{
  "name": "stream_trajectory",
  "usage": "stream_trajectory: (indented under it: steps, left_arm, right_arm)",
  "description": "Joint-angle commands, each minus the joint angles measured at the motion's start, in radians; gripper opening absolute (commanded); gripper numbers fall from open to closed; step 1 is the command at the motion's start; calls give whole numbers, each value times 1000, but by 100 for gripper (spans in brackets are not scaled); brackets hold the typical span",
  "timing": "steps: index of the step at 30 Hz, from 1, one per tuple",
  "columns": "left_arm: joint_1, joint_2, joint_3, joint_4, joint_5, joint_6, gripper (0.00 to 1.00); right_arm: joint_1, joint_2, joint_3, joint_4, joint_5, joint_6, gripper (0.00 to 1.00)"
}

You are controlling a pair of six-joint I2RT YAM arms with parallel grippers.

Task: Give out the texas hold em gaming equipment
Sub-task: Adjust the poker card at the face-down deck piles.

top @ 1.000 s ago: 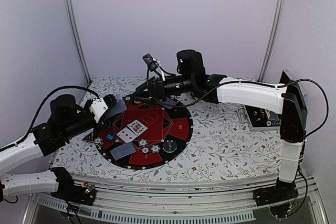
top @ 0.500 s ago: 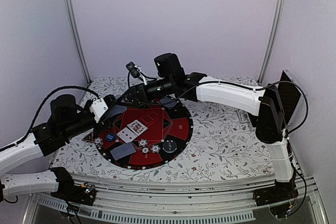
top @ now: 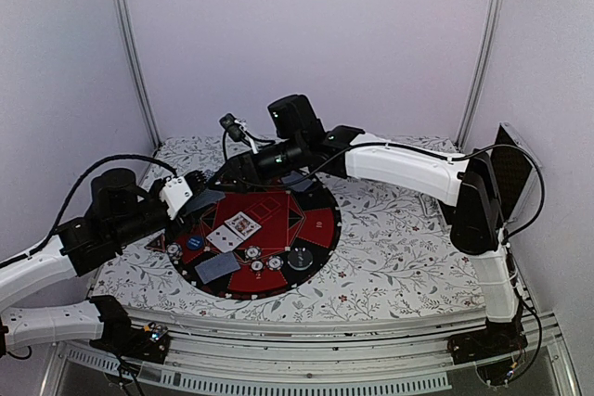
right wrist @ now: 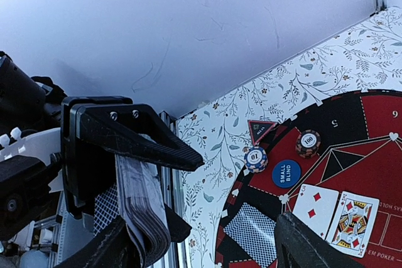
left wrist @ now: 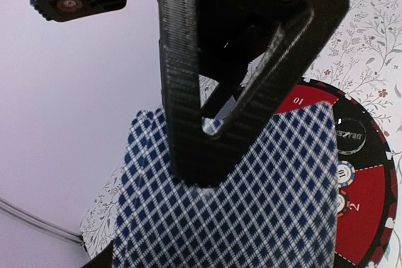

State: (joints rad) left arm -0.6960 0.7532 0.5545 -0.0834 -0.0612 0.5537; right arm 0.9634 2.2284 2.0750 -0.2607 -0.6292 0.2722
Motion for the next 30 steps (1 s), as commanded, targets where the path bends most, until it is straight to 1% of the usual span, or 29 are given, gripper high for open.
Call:
stream_trajectory:
  steps: [1,5,7,10,15,16,17,20,22,30]
  left_arm:
    - [-6,-14,-1,51,1,-1,53]
    - [-6,-12,-1,51,-2,-1,53]
    - [-7,-11,-1,51,-3,-1,53]
    - [-5,-11,-1,51,-7,-1,53]
    - [-6,-9,0,51,-9,-2,53]
    - [-6,-9,0,51,-12,-3,53]
    - [-5,-10,-1,51,-11,-3,53]
    - [-6,-11,-1,51,-13,-4,53]
    - [-6,-11,-1,51,-13,-3,53]
    - [-7,-13,-1,51,-14,-3,53]
  right_arm:
    - [-1,-31,33,-72,-6,-33,74]
    - [-1,-45,33,-87,-6,-42,66]
    - [0,-46,37,-87,-25,-41,60]
    - [0,-44,45,-86,-63,-35,48]
    - [-2,-40,68,-80,-138,-8,24]
    - [0,-40,70,-80,-145,1,21]
    - [-1,-41,71,-80,-148,5,15]
    - [-2,-47,67,-81,-146,10,5]
    - [-5,-53,64,-84,-145,13,3]
    - [-38,-103,16,-102,-112,8,2]
